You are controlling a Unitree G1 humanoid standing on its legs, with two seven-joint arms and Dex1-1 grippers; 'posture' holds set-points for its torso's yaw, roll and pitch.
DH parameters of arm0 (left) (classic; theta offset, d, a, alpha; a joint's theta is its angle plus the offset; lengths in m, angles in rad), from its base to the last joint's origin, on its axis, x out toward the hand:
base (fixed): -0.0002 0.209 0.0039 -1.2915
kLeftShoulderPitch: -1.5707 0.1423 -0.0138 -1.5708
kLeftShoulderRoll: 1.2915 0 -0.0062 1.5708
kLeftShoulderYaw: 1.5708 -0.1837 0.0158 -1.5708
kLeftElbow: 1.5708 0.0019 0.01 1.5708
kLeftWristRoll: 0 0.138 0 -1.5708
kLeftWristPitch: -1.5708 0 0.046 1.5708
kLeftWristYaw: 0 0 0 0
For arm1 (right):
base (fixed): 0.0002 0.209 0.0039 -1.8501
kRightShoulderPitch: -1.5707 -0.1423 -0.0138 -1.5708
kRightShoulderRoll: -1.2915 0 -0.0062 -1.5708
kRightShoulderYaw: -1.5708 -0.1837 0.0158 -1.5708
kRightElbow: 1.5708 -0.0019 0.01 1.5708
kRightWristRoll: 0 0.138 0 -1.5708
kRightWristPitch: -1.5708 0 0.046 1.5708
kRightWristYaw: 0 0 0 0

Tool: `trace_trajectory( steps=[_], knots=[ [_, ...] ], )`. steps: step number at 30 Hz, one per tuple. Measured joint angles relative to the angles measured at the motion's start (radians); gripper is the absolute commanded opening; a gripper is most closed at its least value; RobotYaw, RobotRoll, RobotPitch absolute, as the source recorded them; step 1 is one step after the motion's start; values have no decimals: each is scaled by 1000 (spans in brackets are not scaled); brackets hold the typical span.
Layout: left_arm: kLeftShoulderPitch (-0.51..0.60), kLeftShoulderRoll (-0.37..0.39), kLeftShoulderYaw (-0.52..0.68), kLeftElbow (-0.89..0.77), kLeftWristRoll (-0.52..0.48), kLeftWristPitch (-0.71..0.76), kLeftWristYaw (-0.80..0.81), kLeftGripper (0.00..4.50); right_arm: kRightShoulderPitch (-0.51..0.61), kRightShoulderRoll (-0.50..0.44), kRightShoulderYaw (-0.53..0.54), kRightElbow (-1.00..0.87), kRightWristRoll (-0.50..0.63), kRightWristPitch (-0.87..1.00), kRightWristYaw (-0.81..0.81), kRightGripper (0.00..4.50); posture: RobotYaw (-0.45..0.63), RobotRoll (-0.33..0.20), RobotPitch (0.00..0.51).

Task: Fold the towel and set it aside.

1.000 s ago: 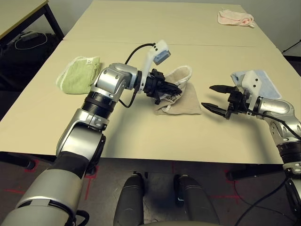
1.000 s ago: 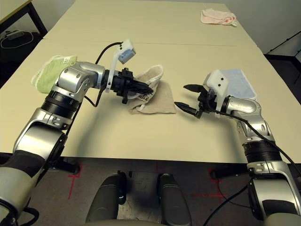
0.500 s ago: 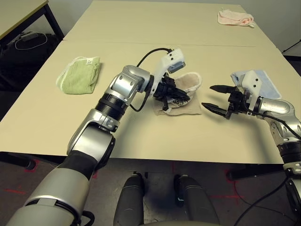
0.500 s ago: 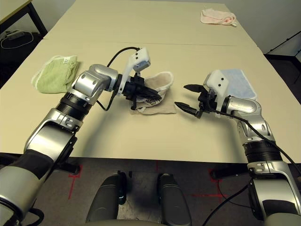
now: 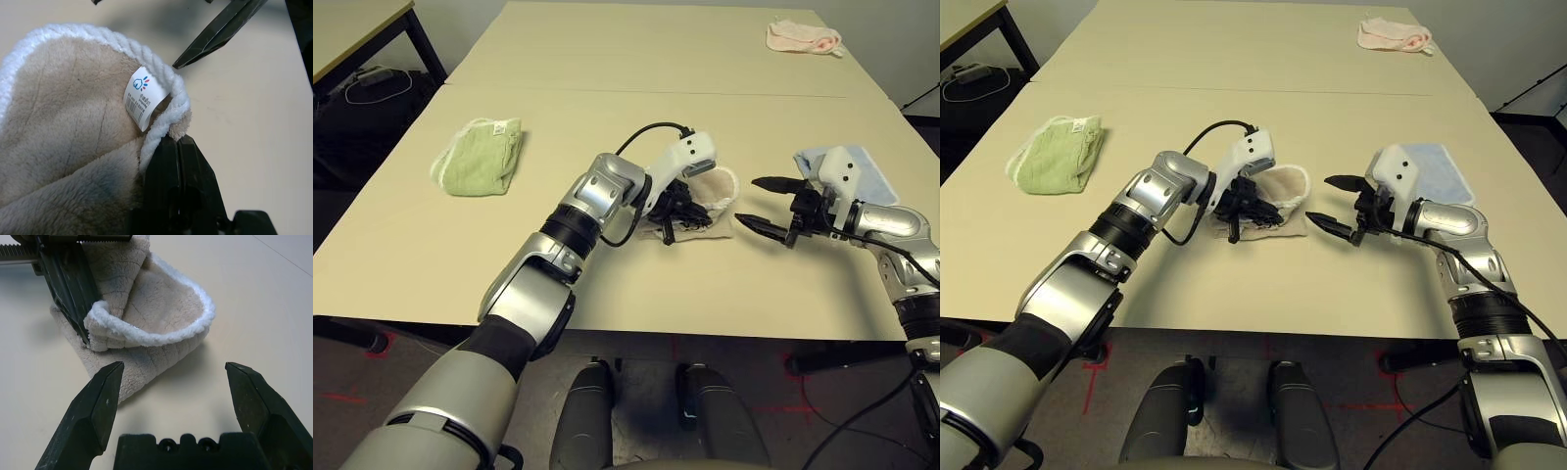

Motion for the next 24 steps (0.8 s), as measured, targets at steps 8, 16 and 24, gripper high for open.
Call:
trace_trajectory(
  steps=[8, 16, 24],
  knots=[
    [1, -10, 11, -18, 10, -10, -3, 2914, 0, -1, 0, 0, 0, 0, 0, 4500, 25, 0, 108],
    [64, -9, 52, -193, -30, 64, 3, 4455, -1, 0, 0, 7, -1, -6, 0, 4500, 30, 0, 115],
    [106, 87, 60, -423, -118, 177, -86, 4455, -17, -1, 0, 29, -4, -15, 10, 4500, 45, 0, 114]
  ],
)
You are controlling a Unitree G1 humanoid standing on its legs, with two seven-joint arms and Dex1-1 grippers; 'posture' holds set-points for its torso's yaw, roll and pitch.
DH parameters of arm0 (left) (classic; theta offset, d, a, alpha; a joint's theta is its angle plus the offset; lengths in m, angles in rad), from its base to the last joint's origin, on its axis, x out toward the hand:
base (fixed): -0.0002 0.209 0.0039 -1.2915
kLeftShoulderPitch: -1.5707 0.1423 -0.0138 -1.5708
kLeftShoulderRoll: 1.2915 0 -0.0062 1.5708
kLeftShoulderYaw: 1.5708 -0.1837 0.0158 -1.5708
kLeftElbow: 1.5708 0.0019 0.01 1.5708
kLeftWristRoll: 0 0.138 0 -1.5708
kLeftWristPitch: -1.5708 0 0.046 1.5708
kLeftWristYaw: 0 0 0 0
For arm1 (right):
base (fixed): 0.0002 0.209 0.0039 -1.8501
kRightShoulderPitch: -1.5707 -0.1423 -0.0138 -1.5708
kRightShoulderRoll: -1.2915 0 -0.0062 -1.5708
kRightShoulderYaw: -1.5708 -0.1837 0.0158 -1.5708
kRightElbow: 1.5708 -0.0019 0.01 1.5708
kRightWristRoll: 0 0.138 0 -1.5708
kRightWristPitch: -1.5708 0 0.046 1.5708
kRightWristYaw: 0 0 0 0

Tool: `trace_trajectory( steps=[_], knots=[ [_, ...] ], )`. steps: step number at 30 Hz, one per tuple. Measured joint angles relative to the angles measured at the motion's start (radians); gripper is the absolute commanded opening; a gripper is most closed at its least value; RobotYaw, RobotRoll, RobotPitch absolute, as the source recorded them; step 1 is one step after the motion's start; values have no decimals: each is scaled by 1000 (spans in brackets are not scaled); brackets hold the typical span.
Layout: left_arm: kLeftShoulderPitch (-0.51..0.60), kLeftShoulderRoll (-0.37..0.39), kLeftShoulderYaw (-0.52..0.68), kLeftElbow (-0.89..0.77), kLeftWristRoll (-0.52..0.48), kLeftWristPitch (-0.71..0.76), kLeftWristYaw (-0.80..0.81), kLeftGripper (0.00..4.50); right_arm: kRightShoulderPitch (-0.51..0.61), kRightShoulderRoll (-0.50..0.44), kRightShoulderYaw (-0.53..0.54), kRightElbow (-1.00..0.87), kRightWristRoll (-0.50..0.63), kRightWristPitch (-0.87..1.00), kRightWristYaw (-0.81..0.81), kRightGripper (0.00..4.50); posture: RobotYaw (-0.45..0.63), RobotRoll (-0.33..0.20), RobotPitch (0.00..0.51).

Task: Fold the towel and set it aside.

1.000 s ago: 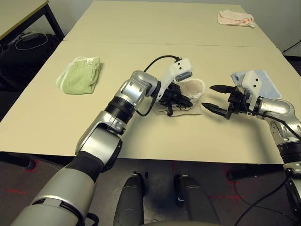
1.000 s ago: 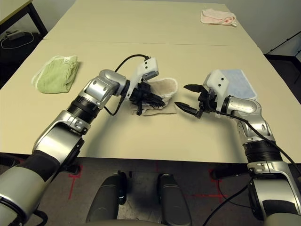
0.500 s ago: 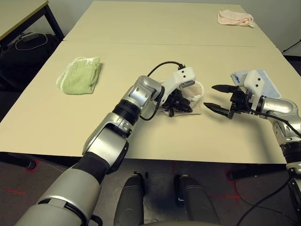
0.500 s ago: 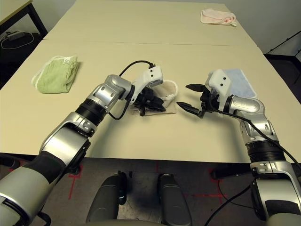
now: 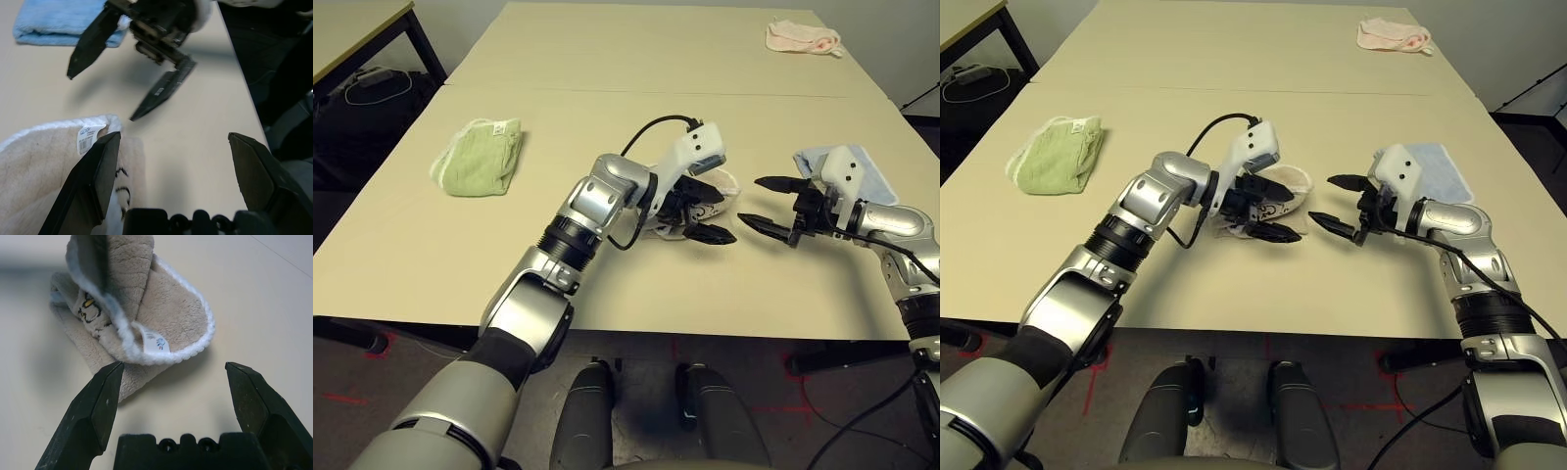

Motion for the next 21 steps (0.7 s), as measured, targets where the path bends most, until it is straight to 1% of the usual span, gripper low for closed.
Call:
trace_trajectory(
  steps=[3, 6, 11, 14, 18, 21],
  knots=[
    [18, 13, 10, -43, -33, 23, -5, 4455, -20, 0, 0, 21, -7, -4, 5, 4500, 49, 0, 115],
    [14, 30, 50, -77, -69, 36, -2, 4455, -32, 1, 0, 26, -10, -11, 7, 4500, 50, 0, 114],
    [18, 85, 125, -103, -111, 24, 20, 4455, -34, 6, 0, 28, -6, -15, 23, 4500, 47, 0, 116],
    [63, 125, 200, -115, -142, -16, 46, 4455, -35, 18, 0, 26, 19, -14, 40, 4500, 49, 0, 118],
    [155, 182, 221, -118, -149, -72, 47, 4455, -35, 18, -4, 20, 50, -10, 60, 4500, 49, 0, 120],
    [209, 190, 228, -139, -149, -107, 68, 4455, -35, 26, -4, 16, 67, -3, 67, 4500, 50, 0, 122]
  ],
)
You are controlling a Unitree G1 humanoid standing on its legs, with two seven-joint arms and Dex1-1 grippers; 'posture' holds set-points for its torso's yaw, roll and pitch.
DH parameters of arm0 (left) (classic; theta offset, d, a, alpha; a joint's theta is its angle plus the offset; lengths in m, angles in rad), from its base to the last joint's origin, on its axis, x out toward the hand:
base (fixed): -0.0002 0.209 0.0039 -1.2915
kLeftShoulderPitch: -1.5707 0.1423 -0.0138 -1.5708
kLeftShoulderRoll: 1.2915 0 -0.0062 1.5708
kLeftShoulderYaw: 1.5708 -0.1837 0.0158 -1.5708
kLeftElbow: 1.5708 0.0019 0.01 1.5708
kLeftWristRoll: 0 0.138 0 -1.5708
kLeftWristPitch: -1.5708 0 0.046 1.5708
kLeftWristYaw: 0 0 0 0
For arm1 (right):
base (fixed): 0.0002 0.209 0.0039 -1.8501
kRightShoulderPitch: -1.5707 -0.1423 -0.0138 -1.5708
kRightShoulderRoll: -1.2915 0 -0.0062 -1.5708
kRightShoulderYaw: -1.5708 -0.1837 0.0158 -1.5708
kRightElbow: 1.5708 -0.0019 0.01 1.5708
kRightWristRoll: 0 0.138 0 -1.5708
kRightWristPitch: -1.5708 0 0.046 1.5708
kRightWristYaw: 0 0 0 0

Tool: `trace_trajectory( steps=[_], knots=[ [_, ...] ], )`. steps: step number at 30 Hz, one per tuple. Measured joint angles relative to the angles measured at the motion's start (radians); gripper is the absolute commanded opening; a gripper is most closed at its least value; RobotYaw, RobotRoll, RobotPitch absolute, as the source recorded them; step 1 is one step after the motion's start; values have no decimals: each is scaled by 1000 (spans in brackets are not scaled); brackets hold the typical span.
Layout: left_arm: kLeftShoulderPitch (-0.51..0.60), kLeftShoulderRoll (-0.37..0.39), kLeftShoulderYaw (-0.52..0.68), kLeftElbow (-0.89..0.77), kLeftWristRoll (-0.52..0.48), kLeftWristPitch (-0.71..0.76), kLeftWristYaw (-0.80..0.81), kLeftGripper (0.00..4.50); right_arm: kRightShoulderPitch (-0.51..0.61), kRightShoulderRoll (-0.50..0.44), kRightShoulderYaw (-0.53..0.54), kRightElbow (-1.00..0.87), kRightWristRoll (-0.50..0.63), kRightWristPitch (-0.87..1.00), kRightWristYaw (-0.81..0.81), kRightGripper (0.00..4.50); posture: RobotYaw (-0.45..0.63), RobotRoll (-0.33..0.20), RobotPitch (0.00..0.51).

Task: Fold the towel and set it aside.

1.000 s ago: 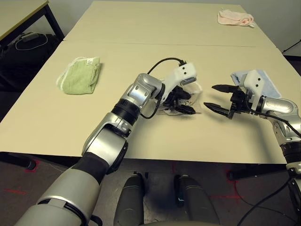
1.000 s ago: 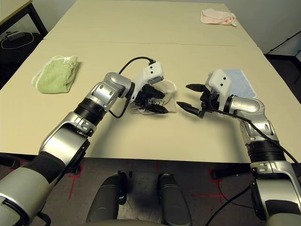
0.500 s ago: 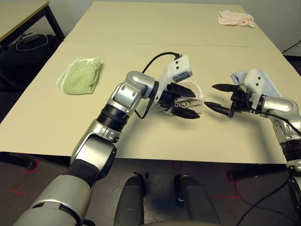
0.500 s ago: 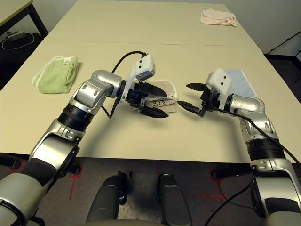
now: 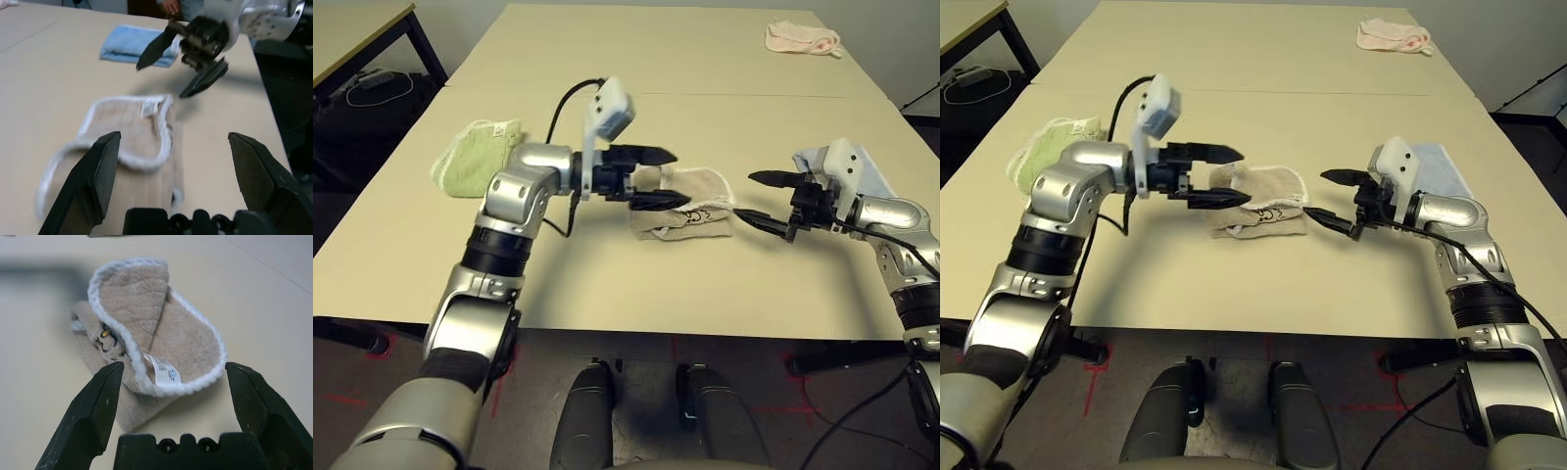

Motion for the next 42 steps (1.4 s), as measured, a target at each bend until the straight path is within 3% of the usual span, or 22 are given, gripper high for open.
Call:
trace_trajectory(
  steps=[5, 8, 18, 28, 31, 40, 41, 42],
  knots=[
    [74, 4, 8, -19, 2, -89, 44, 4455, 0, 18, 0, -39, 25, 16, 9, 4500, 54, 0, 123],
    [111, 15, 8, -19, 3, -116, 57, 4500, 4, 17, 0, -43, 28, 23, 17, 3882, 55, 0, 123],
    [128, 32, 11, -50, -7, -115, 78, 4500, 8, 3, 2, -56, 27, 37, 48, 163, 56, 0, 118],
    [128, 38, 11, -39, -7, -143, 78, 4500, 8, 0, 2, -72, 27, 48, 60, 41, 50, 0, 122],
    [128, 38, 10, -34, -7, -167, 72, 3863, 11, 0, 2, -78, 27, 55, 60, 0, 48, 0, 123],
    [128, 54, 6, 14, -6, -182, 53, 335, 17, -1, 2, -97, 28, 65, 59, 0, 43, 0, 124],
    [128, 56, 6, 25, -2, -181, 53, 36, 17, -1, 2, -101, 28, 66, 58, 0, 44, 0, 125],
    [128, 58, 5, 35, 2, -179, 54, 36, 17, -1, 2, -104, 28, 67, 58, 0, 44, 0, 125]
  ],
)
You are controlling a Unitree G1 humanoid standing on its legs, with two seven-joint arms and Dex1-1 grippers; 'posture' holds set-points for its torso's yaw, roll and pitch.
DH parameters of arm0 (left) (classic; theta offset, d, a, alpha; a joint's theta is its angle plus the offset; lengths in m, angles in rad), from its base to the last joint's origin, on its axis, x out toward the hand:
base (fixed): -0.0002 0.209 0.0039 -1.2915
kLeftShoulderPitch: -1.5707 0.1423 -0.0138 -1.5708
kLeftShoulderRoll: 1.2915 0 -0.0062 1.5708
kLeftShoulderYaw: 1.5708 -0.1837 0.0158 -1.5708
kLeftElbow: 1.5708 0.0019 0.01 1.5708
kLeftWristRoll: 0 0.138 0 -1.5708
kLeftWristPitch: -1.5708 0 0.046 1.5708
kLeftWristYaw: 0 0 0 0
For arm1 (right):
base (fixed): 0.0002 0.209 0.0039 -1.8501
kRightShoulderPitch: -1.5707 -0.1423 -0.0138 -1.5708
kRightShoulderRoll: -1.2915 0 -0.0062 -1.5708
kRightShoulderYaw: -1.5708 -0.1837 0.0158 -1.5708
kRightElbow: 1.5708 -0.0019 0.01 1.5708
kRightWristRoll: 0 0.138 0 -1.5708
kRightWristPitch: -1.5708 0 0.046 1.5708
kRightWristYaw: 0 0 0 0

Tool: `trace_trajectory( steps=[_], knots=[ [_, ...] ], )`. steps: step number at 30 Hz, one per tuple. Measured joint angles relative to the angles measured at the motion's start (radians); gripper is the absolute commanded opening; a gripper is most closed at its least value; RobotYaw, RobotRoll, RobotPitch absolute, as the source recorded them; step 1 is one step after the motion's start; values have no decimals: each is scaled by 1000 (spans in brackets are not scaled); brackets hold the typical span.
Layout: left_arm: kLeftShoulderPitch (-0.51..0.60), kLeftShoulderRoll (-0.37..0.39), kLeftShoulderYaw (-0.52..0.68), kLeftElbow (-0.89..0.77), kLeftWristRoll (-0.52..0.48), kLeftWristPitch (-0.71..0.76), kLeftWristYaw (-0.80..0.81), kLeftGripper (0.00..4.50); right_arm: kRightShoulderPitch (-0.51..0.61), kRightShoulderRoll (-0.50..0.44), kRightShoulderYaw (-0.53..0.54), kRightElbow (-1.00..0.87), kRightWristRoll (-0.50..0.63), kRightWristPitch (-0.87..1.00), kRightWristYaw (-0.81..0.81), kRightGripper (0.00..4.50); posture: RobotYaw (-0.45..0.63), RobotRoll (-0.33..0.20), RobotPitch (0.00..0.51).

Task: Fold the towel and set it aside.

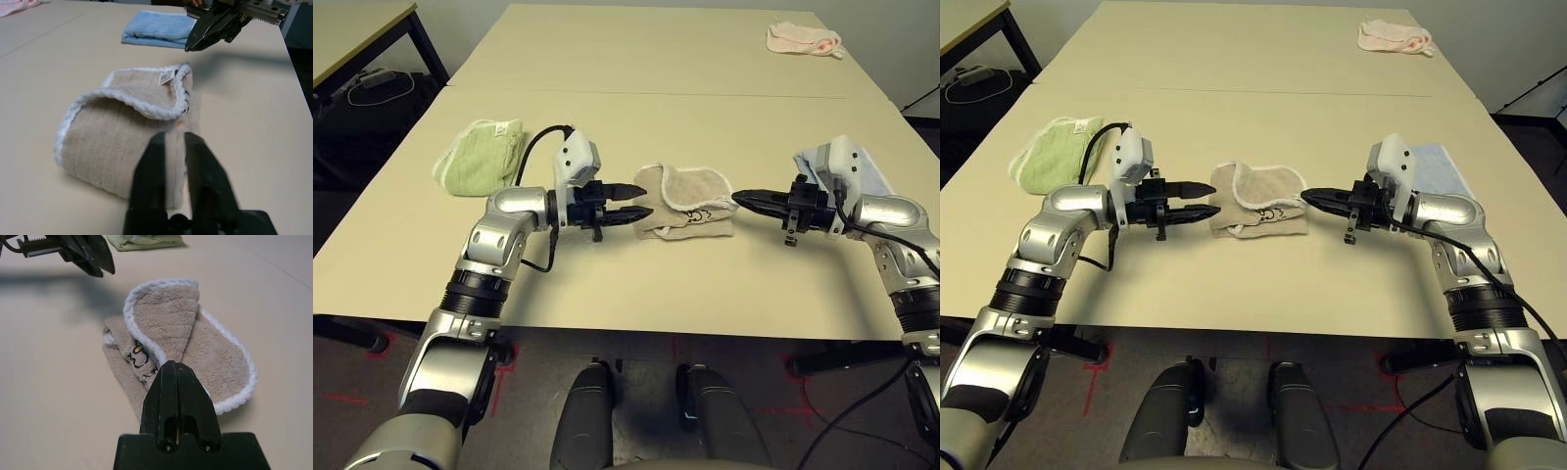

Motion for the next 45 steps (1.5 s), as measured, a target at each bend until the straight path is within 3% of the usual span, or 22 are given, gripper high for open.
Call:
trace_trajectory(
  steps=[10, 21, 27, 34, 45],
  knots=[
    [-78, -20, -20, 126, 54, -14, 29, 36, -1, -2, 0, -4, 1, 6, -13, 0, 39, 0, 127],
    [-193, -99, -88, 269, 118, -36, 21, 36, -1, -5, -4, -6, 6, 6, -26, 0, 19, 0, 128],
    [-255, -189, -93, 362, 127, -41, 20, 36, 10, -15, -23, -14, 9, 6, -36, 0, 4, 0, 130],
    [-365, -294, -2, 497, 97, -29, 112, 36, 32, -16, -38, -38, 9, 6, -57, 0, -9, 0, 132],
    [-401, -365, -28, 634, 144, -43, 103, 36, 45, -23, -40, -50, 10, 11, -72, 0, -41, 0, 128]
  ],
)
